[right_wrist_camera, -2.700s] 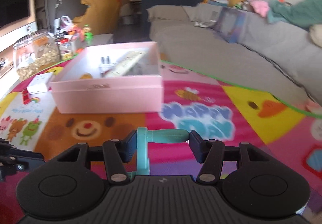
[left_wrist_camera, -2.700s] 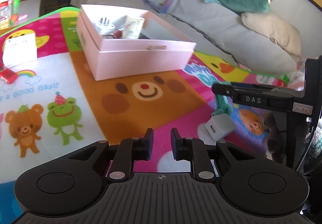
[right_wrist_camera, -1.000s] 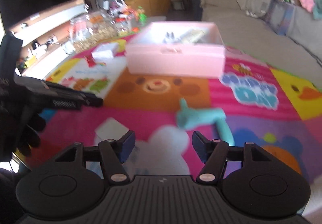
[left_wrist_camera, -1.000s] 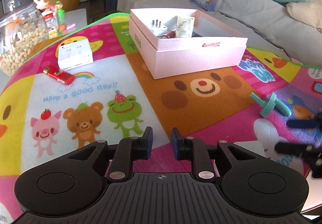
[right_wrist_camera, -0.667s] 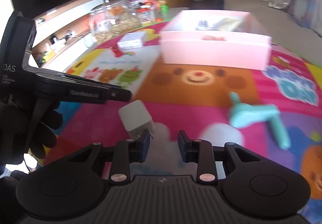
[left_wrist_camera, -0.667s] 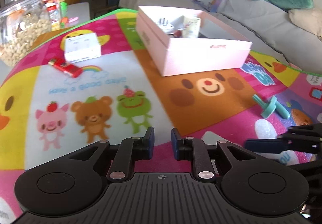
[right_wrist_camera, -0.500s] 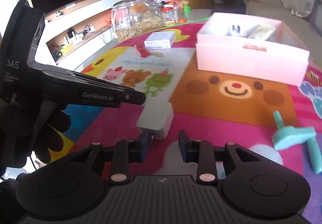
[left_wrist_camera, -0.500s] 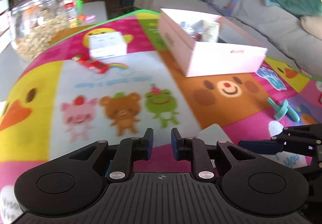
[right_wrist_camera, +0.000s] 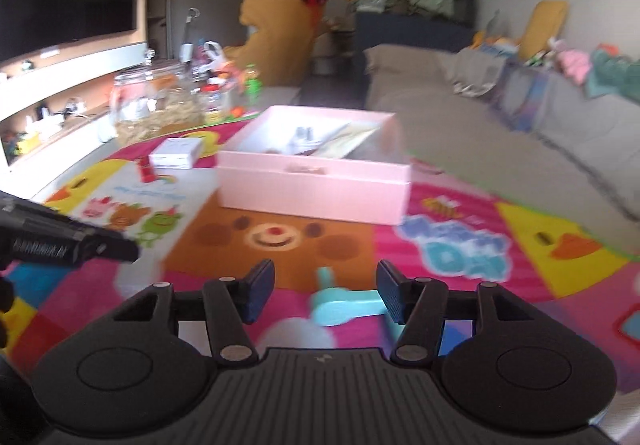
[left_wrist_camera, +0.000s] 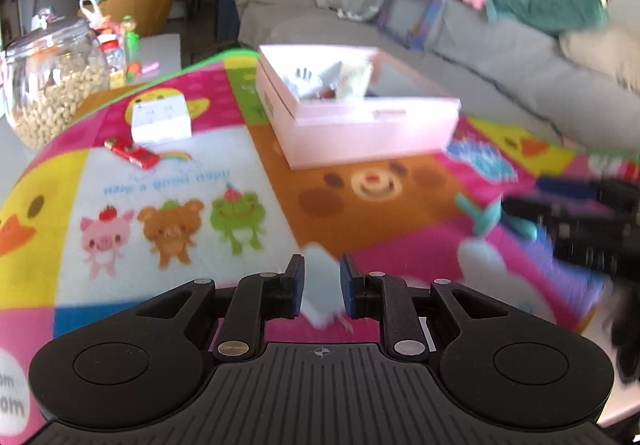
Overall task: Organize rigid objects
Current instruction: 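Grasp the white cube charger with the left tool, then lift the white charger with the left tool while the right tool grasps the teal toy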
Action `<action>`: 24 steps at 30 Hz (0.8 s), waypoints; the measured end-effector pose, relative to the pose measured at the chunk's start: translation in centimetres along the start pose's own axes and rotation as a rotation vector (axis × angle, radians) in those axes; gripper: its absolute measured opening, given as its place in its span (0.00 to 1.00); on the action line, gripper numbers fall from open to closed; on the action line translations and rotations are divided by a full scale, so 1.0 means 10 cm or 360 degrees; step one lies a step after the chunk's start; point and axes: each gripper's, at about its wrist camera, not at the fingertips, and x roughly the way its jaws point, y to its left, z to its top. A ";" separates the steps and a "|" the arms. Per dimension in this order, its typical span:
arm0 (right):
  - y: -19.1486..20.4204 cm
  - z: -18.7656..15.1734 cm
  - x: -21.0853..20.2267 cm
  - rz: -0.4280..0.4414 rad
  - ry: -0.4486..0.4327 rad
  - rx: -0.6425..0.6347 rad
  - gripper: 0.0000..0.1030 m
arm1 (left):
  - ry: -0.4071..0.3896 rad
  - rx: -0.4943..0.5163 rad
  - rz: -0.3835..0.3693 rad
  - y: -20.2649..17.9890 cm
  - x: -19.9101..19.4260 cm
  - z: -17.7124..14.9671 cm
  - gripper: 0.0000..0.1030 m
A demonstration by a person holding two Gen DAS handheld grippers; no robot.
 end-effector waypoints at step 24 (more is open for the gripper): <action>-0.03 -0.31 0.27 0.0137 0.0178 0.0141 0.57 | 0.0087 0.0221 -0.0140 -0.18 0.48 0.08 0.38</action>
